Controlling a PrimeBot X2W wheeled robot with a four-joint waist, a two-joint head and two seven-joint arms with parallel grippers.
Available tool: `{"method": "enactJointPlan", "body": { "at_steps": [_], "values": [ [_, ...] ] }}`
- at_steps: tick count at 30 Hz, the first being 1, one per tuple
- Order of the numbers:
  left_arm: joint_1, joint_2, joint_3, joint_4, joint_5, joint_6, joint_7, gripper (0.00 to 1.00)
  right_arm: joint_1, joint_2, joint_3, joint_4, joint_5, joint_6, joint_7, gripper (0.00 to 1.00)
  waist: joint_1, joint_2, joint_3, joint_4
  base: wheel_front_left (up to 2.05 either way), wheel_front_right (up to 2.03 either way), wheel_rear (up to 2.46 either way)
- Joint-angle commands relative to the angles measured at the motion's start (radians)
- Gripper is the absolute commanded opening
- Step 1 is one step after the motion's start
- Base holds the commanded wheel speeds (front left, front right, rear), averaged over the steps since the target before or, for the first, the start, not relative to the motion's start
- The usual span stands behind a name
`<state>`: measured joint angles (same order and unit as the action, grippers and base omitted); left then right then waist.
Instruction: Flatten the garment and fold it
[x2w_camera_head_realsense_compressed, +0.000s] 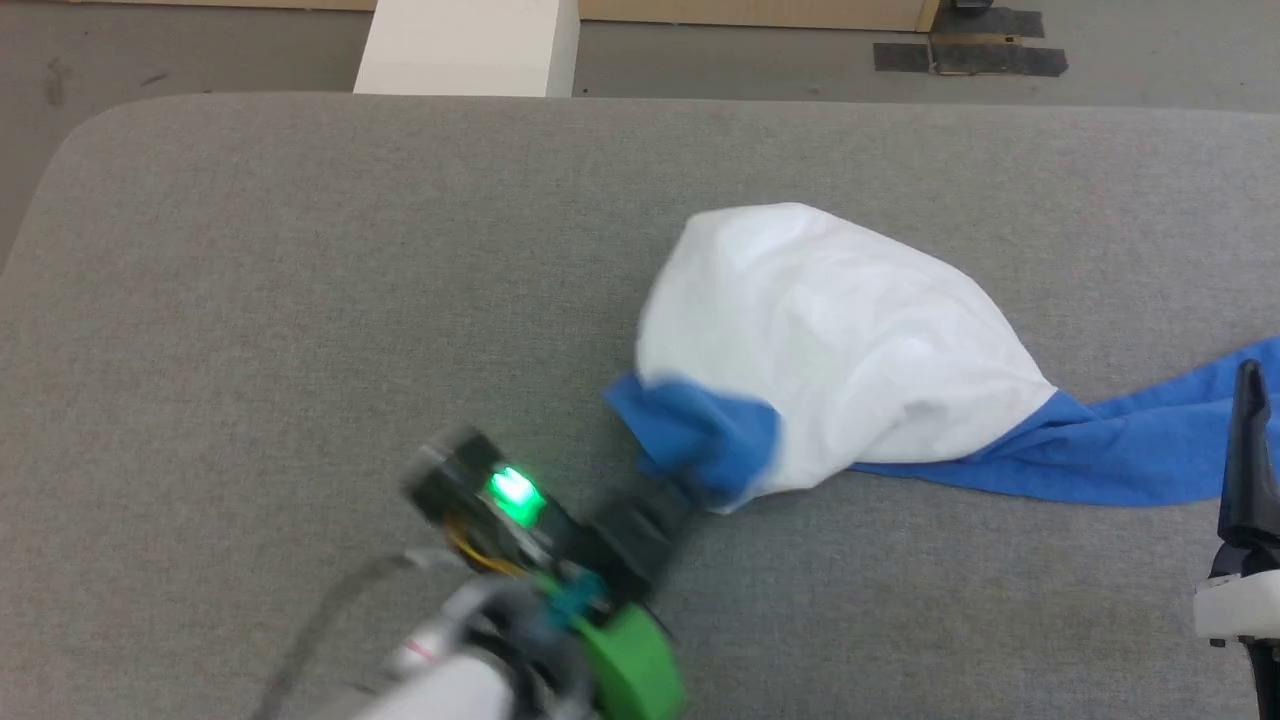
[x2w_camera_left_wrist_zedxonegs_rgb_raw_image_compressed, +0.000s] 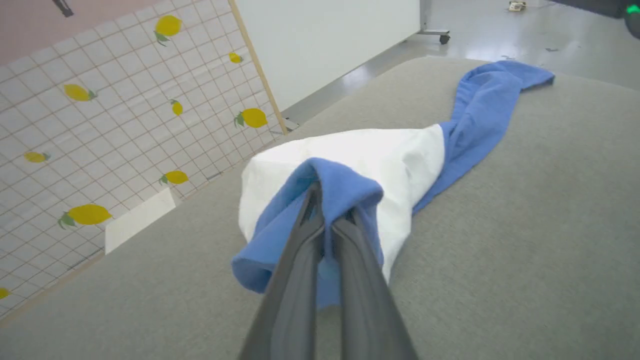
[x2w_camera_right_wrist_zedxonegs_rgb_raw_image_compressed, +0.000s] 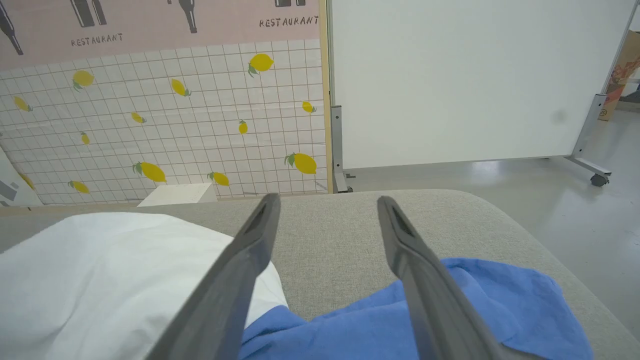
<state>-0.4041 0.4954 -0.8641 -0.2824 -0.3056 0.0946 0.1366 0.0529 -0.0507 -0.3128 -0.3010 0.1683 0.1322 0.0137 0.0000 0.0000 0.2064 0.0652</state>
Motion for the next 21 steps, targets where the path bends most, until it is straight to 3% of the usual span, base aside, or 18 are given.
{"method": "enactJointPlan", "body": {
  "at_steps": [1,3,7,9,10,14,21],
  "values": [
    [0.021,-0.037,-0.036,0.032,-0.012,-0.026,-0.004,0.00,0.009,0.000,0.004,0.000,0.000,-0.002,0.006,1.00,0.0000,0.0000,0.006,0.008,0.00,0.00,0.00],
    [0.029,-0.084,-0.112,0.114,-0.015,-0.079,-0.003,0.00,0.008,0.000,0.012,0.000,-0.003,-0.002,0.012,1.00,0.0000,0.0000,0.010,0.011,0.00,0.00,0.00],
    [0.045,-0.178,-0.177,0.291,-0.059,-0.136,-0.034,0.00,0.003,0.000,0.019,-0.002,-0.007,-0.002,0.022,1.00,0.0000,0.0000,0.015,0.015,0.00,0.00,0.00],
    [0.041,-0.207,-0.188,0.361,-0.068,-0.149,-0.053,0.63,0.002,0.000,0.023,0.000,-0.008,-0.002,0.028,1.00,0.0000,0.0000,0.016,0.016,0.00,0.00,0.00],
    [0.041,-0.220,-0.183,0.386,-0.077,-0.149,-0.071,1.00,0.002,0.000,0.024,0.000,-0.008,-0.002,0.030,1.00,0.0000,0.0000,0.015,0.017,0.00,0.00,0.00],
    [0.058,-0.237,-0.100,0.403,-0.161,-0.127,-0.132,1.00,0.010,0.000,0.020,0.004,-0.004,-0.002,0.032,1.00,0.0000,0.0000,0.010,0.022,0.00,0.00,0.00],
    [0.030,-0.123,0.076,0.275,-0.204,-0.027,-0.142,1.00,0.007,0.000,0.015,0.004,0.005,-0.002,0.031,1.00,0.0000,0.0000,0.031,0.033,0.00,0.00,0.00]
  ]
}}
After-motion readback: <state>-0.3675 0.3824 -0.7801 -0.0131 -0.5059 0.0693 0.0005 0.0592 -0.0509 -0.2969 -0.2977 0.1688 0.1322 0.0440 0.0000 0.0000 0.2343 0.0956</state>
